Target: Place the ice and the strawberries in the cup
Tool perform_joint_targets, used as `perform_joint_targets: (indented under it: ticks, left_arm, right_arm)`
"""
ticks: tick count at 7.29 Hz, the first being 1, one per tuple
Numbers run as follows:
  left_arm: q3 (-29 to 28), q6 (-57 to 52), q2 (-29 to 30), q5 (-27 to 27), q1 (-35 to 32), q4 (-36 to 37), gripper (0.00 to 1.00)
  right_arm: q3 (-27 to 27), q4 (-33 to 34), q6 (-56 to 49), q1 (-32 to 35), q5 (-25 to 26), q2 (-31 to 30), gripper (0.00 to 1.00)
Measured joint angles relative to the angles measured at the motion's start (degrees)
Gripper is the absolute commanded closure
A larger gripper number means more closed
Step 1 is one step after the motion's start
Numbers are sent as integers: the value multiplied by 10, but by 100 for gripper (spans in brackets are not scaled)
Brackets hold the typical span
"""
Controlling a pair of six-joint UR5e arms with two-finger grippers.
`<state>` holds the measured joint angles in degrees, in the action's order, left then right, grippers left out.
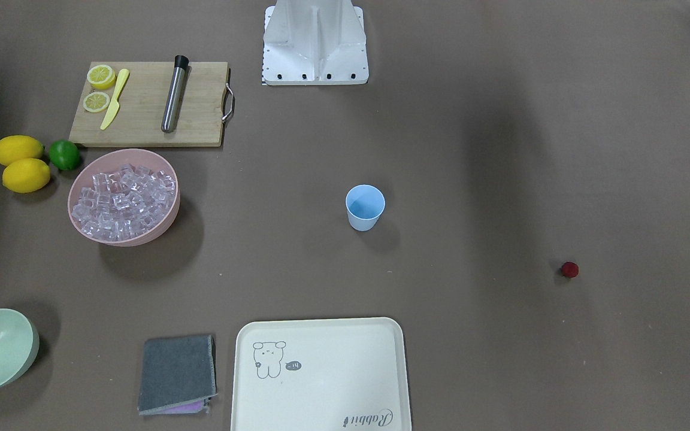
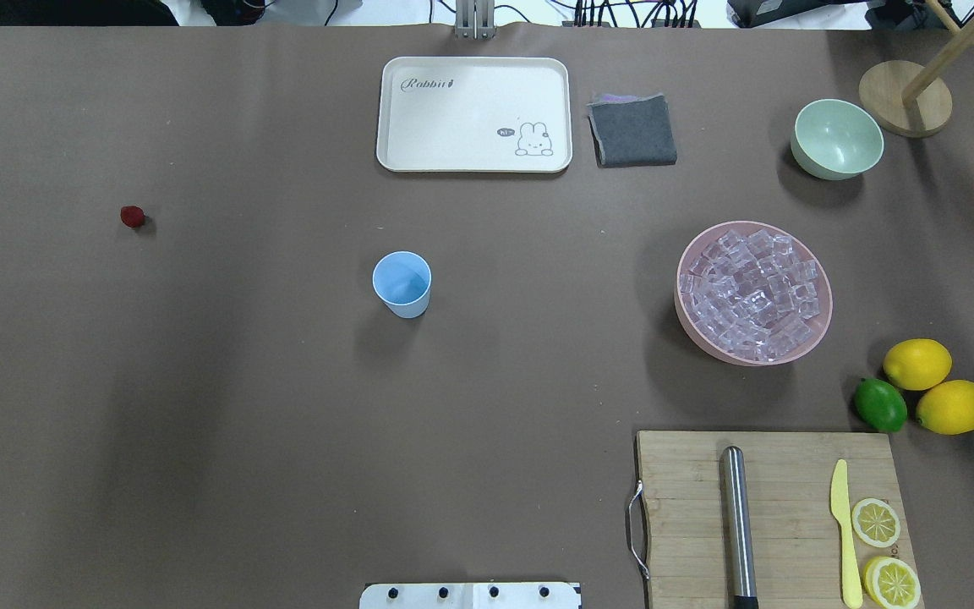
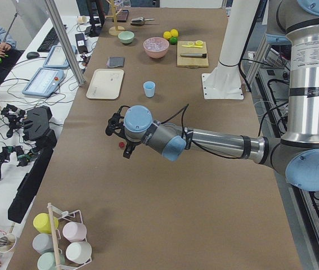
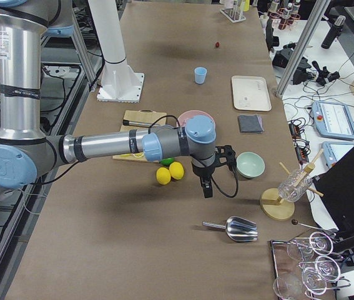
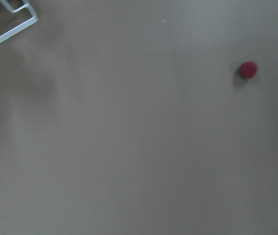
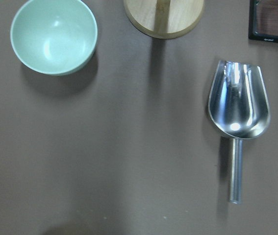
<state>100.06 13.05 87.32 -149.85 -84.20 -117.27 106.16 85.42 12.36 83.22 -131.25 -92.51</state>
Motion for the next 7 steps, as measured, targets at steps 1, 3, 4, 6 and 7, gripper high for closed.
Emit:
perform_joint_targets:
  ticks: [1, 3, 4, 6, 7]
  left_arm:
    - [0, 30, 5, 7, 24, -16, 1]
    - [1, 118, 17, 59, 82, -61, 1]
    - [0, 163, 20, 88, 111, -85, 1]
    - [-1, 201, 26, 118, 142, -108, 1]
    - [-2, 204, 30, 121, 145, -110, 1]
  right_arm:
    - [12, 0, 67, -31, 2, 15, 0]
    - [24, 0, 195, -97, 9, 51, 1]
    - [30, 0, 253, -132, 21, 66, 1]
    - [38, -1, 356, -209, 65, 90, 2]
    - [37, -1, 387, -241, 86, 97, 3]
